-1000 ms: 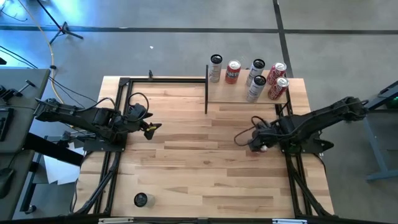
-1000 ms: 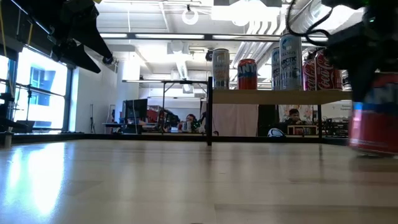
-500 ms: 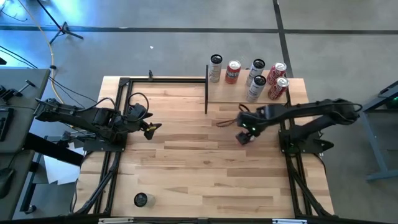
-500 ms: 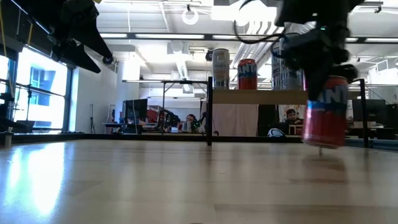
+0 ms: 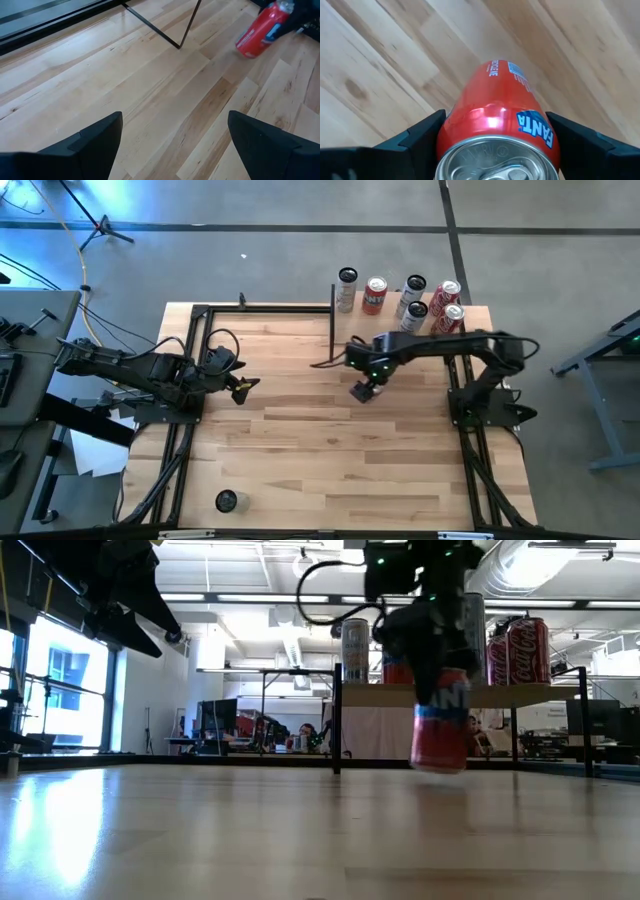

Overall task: Place canned beverage on shelf
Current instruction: Put the red soda can on the shelf aligned with the other red soda can

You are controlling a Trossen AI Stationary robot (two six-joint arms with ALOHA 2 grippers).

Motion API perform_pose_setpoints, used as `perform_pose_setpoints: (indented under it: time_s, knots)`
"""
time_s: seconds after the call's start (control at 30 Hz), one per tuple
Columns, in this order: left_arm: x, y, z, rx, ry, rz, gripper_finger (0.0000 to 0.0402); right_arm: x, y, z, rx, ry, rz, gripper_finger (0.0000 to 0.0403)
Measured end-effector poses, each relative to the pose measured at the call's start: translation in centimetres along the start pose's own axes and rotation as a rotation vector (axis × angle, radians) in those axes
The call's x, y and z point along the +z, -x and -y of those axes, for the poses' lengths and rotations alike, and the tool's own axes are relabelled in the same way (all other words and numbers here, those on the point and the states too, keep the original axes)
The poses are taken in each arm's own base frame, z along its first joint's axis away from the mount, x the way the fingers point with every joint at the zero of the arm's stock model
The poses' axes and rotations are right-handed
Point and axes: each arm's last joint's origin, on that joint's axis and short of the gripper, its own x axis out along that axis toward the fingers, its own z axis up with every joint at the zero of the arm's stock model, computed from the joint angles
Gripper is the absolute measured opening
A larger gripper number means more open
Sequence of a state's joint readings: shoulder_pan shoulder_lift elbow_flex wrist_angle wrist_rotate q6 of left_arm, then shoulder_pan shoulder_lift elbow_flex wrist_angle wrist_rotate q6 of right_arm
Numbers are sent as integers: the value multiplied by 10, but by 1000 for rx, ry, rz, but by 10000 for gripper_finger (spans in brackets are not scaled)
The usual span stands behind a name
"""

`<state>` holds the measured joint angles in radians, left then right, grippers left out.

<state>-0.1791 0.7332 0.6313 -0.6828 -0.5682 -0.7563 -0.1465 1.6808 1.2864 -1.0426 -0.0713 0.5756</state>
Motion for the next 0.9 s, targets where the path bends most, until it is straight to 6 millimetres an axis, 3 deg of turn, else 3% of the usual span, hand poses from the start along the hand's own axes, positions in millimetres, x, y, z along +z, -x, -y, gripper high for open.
perform_pose_setpoints:
  time_s: [0.33,0.9]
  knots:
    - [0,0,0,0,0,0,337,36,-11,-11,38,6,6,303]
    - [0,0,0,0,0,0,337,39,-18,-10,24,-32,-15,314]
